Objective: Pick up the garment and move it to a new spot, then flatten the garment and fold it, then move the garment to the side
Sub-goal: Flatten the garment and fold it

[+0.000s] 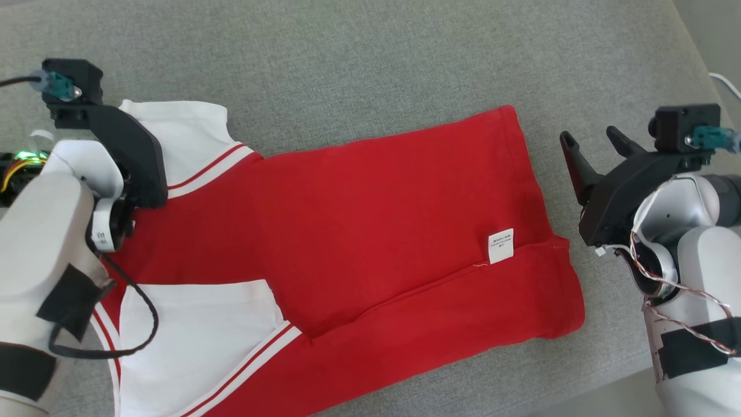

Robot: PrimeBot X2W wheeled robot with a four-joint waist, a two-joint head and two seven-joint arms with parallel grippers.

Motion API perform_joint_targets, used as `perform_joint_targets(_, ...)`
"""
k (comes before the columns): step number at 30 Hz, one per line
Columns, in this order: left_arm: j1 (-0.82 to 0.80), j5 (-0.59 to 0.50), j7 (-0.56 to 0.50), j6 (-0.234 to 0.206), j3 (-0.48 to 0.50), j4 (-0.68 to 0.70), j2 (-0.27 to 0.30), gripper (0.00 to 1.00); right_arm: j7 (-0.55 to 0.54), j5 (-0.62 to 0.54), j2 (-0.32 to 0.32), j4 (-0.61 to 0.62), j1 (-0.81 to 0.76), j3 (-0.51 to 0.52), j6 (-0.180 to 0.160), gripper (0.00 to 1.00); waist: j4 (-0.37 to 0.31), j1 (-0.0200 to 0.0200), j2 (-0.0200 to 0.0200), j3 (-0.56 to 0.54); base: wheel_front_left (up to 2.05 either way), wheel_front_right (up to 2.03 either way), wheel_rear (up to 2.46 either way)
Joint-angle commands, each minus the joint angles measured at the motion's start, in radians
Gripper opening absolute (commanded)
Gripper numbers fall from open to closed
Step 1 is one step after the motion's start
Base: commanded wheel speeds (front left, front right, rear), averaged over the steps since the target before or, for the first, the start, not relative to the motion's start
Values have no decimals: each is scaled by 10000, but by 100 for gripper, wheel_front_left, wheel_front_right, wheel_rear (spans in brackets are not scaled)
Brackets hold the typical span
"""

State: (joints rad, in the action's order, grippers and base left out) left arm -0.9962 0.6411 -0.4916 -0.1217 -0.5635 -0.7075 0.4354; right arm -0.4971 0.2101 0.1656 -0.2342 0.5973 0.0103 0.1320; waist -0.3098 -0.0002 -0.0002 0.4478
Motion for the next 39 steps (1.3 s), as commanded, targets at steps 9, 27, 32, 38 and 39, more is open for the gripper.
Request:
perform_joint_targets(9,300,522,-989,456,-72,1018,293,0,-1422,-163,195,-60,917,-68,-27,100,93,2,2,381,0,0,0)
perform_joint_targets(27,700,433,-1719,228,-541,2850,500,0,-2656,-272,208,-2474,2888,-674,-27,100,988,2,2,741,0,0,0)
perform_joint_targets(32,685,582,-1776,352,-613,2870,361,0,-2887,-168,343,-3190,3104,-1054,-27,96,1102,2,2,783,0,0,0)
perform_joint_targets(38,549,733,-1574,476,-547,2755,303,0,-3192,-14,587,-3498,3104,-1301,-27,0,1145,2,2,739,0,0,0)
perform_joint_targets(39,515,756,-1506,515,-511,2750,328,0,-3179,-2,616,-3482,3104,-1306,-27,0,1142,2,2,721,0,0,0)
